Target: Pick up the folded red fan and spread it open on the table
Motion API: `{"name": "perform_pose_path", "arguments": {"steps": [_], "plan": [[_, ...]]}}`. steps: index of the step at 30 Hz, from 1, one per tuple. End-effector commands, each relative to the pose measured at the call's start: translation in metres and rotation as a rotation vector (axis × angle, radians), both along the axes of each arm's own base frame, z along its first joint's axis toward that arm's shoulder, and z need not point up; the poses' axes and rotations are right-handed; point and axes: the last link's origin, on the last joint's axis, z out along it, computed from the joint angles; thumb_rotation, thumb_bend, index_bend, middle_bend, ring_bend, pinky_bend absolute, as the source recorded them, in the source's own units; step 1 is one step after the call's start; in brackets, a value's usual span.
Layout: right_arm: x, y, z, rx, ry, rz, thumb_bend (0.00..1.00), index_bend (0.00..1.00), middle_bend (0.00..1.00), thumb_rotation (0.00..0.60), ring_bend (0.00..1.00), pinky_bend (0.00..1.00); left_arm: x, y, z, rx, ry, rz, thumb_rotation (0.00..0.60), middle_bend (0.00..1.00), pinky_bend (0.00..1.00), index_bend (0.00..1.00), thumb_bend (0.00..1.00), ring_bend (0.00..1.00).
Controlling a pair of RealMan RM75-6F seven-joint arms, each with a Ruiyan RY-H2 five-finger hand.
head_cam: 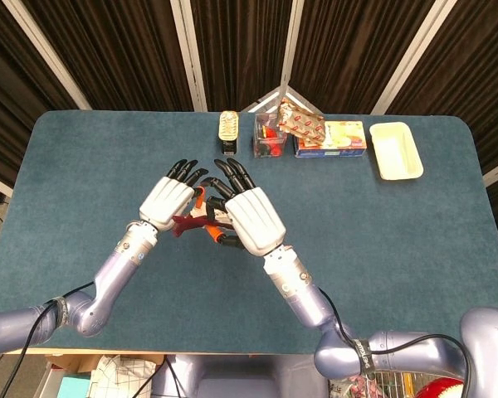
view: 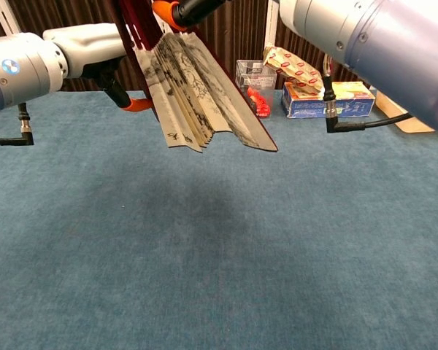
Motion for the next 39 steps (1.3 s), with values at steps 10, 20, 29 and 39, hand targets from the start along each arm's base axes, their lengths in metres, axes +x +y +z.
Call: {"name": "perform_pose_path", "arguments": {"steps": [10, 20, 29, 39], "plan": [[-0.007, -0.003, 0.004, -0.019, 0.020, -0.009, 0.47, 0.79, 0.30, 0.600, 0.03, 0.00, -0.009, 0.002, 0.016, 0.037, 0.000, 0.007, 0.600, 0.14, 0.00, 0.70, 0.55, 0.00], [-0.030, -0.012, 0.013, -0.077, 0.083, -0.028, 0.47, 0.79, 0.30, 0.600, 0.03, 0.00, -0.027, 0.005, 0.048, 0.095, 0.012, 0.027, 0.600, 0.14, 0.00, 0.70, 0.55, 0.00], [-0.062, -0.017, 0.023, -0.124, 0.152, -0.059, 0.47, 0.79, 0.30, 0.600, 0.03, 0.00, -0.037, 0.005, 0.074, 0.136, 0.006, 0.039, 0.600, 0.14, 0.00, 0.71, 0.55, 0.00], [-0.090, -0.018, 0.038, -0.181, 0.217, -0.077, 0.47, 0.80, 0.30, 0.600, 0.03, 0.00, -0.041, 0.001, 0.087, 0.151, -0.002, 0.040, 0.600, 0.15, 0.00, 0.71, 0.55, 0.00]]}}
